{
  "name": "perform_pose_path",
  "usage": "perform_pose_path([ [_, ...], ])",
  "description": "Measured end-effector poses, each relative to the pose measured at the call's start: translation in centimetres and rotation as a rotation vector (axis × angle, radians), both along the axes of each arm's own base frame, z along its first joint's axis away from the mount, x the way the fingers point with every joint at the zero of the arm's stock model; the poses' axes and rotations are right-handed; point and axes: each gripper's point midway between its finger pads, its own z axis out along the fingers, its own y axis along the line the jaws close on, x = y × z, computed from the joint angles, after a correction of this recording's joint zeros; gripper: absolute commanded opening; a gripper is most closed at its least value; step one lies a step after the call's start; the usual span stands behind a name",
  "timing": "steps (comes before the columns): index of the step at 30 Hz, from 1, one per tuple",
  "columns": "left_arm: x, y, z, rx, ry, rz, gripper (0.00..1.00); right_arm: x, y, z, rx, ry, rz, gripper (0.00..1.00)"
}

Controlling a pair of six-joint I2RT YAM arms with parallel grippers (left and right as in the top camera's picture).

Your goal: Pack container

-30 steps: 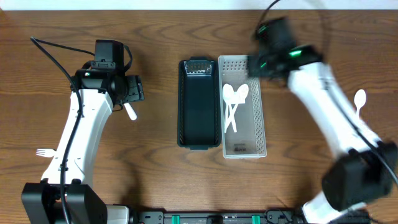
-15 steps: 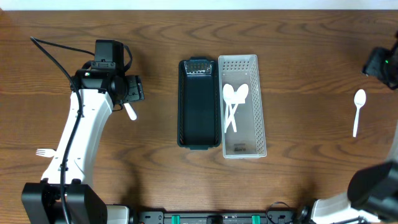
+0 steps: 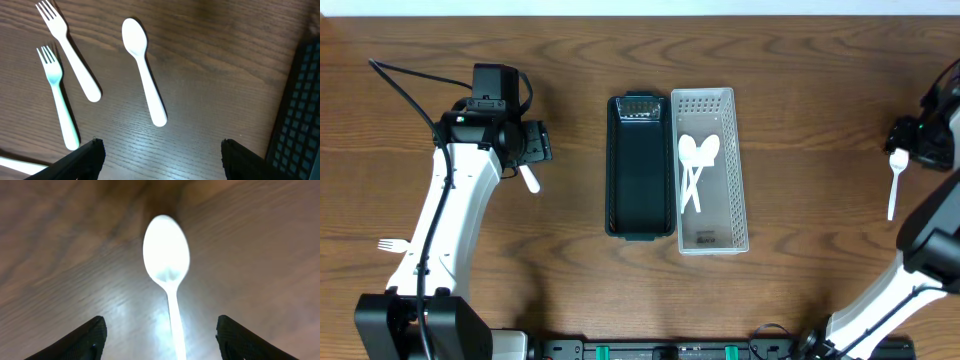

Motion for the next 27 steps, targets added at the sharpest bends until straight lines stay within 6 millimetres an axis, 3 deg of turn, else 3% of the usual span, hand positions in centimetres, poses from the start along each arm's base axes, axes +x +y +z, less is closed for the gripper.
perform_pose_path([
  [5, 0.0, 0.0, 0.0, 0.0, 0.0, 0.0, 0.78, -0.1, 0.2, -2.5, 0.031, 0.041, 0.01, 0.73],
  [19, 0.0, 0.0, 0.0, 0.0, 0.0, 0.0, 0.78, -0.7, 0.7, -5.0, 0.074, 0.082, 0.014, 0.68],
  [23, 0.0, 0.0, 0.0, 0.0, 0.0, 0.0, 0.78, -1.1, 0.7, -5.3, 0.096, 0.082, 0.01, 0.46],
  [27, 0.0, 0.0, 0.0, 0.0, 0.0, 0.0, 0.78, -1.1, 0.9, -5.4, 0.112, 0.074, 0.008, 0.12],
])
